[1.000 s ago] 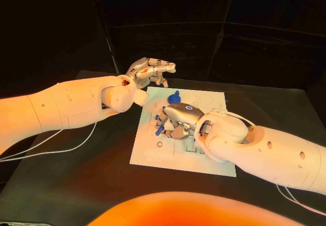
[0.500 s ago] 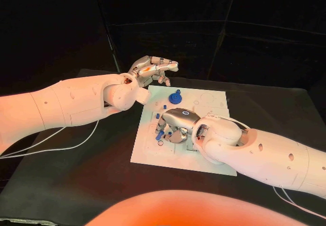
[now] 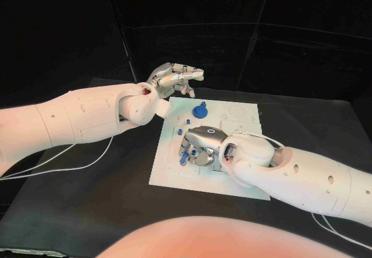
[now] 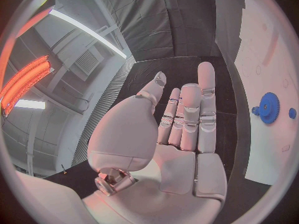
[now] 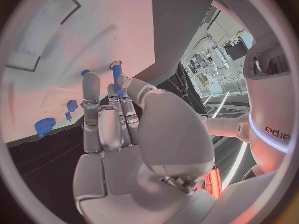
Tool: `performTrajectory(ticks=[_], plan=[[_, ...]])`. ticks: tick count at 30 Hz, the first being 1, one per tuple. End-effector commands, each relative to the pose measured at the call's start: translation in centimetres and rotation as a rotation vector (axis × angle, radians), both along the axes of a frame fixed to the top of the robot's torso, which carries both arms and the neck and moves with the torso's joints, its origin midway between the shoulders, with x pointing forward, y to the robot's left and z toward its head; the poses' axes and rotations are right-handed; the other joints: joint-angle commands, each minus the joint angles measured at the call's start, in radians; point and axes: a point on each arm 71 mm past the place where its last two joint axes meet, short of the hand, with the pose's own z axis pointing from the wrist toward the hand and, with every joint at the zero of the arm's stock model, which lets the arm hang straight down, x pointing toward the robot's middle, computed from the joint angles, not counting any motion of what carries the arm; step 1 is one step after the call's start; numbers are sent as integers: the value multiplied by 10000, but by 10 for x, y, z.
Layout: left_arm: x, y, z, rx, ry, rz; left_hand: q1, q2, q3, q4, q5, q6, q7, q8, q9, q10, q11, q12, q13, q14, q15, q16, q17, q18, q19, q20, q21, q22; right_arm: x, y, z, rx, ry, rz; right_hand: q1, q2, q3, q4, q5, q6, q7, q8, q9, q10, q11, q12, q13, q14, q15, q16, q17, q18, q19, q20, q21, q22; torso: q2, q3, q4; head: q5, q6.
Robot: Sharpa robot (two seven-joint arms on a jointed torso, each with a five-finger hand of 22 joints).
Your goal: Assemble the parts on the task board
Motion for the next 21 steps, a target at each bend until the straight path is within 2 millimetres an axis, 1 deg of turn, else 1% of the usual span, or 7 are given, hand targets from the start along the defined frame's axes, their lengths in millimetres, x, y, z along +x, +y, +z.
performTrajectory(ticks=[1, 8, 14, 18, 21], plan=[[0, -1, 1, -86, -26, -105, 55, 56, -49, -8, 5, -86, -17, 56, -5, -87, -11, 58, 12, -82, -9, -38, -9, 111, 3, 52, -55, -9, -1, 1, -1, -314, 34, 175, -51, -16, 32, -9, 32, 75, 7, -57, -9, 377, -269, 54, 18, 294, -35, 24, -12, 43, -57, 10, 64, 11, 6, 2, 3, 12, -13], [0, -1, 1, -84, -21, -105, 55, 56, -49, -8, 5, -86, -17, 56, -5, -87, -11, 58, 12, -82, -9, -38, -9, 111, 3, 52, -55, -9, 0, -1, -3, -490, -70, 63, -60, -17, 31, -8, 30, 78, 7, -57, -8, 380, -270, 53, 19, 294, -35, 23, -14, 43, -59, 11, 66, 12, 1, -1, -12, 7, -26], [0, -1, 1, -81, -17, -106, 55, 56, -49, -8, 5, -86, -17, 56, -5, -87, -11, 58, 12, -82, -9, -38, -9, 111, 3, 52, -55, -9, 1, -1, -4, -627, -202, -69, -99, -5, 35, 0, 34, 91, 3, -56, -6, 391, -273, 43, 21, 287, -34, 9, -50, 46, -75, 14, 69, 5, 7, 1, 12, 6, -52], [0, -1, 1, -81, -13, -109, 55, 56, -49, -8, 5, -86, -17, 56, -5, -87, -11, 58, 12, -82, -9, -38, -9, 111, 3, 52, -55, -9, 1, 1, -4, -709, -192, -26, -99, -5, 35, 0, 34, 91, 3, -56, -6, 391, -273, 43, 21, 287, -34, 9, -50, 46, -75, 14, 69, 5, 9, -7, 20, 13, -53], [0, 0, 1, -78, -12, -103, 55, 56, -49, -8, 5, -86, -17, 56, -5, -87, -11, 58, 12, -82, -9, -38, -9, 111, 3, 52, -55, -9, -3, 2, -9, -818, -130, 70, -117, -4, 36, 2, 44, 93, 2, -57, -6, 394, -275, 37, 21, 285, -34, 4, -60, 48, -85, 15, 68, -2, 1, -2, 2, 41, -53]])
